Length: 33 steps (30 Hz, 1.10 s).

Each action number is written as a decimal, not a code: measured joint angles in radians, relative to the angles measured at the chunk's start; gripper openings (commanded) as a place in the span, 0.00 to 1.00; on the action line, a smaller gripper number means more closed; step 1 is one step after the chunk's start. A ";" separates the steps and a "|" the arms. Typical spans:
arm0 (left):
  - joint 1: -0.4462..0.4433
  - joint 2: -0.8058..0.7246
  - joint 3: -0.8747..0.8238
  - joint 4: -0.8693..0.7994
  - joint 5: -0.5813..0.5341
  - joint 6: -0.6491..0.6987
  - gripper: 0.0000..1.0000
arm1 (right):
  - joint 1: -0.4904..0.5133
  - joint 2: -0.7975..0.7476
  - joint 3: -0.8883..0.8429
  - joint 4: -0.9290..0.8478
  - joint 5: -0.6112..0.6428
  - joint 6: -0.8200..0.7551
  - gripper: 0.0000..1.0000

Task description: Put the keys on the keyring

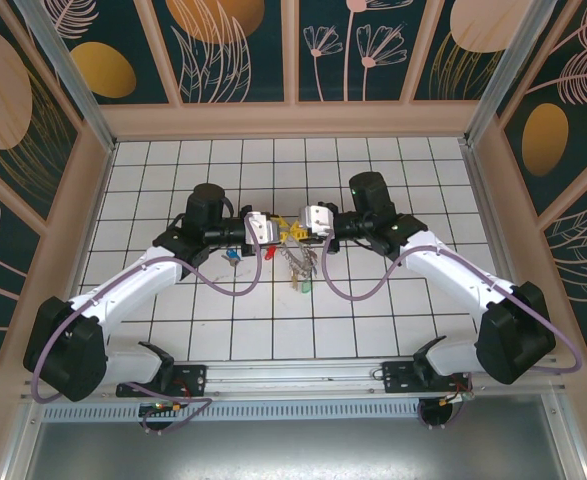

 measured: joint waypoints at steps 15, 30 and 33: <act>-0.006 -0.010 -0.061 0.052 -0.040 -0.002 0.00 | 0.026 -0.003 0.013 -0.090 0.067 -0.034 0.33; -0.006 -0.035 -0.065 0.049 -0.079 0.037 0.00 | -0.025 -0.052 0.026 -0.209 0.055 -0.040 0.42; -0.006 -0.039 -0.065 0.048 -0.078 0.046 0.00 | -0.037 -0.051 0.026 -0.200 0.056 -0.036 0.41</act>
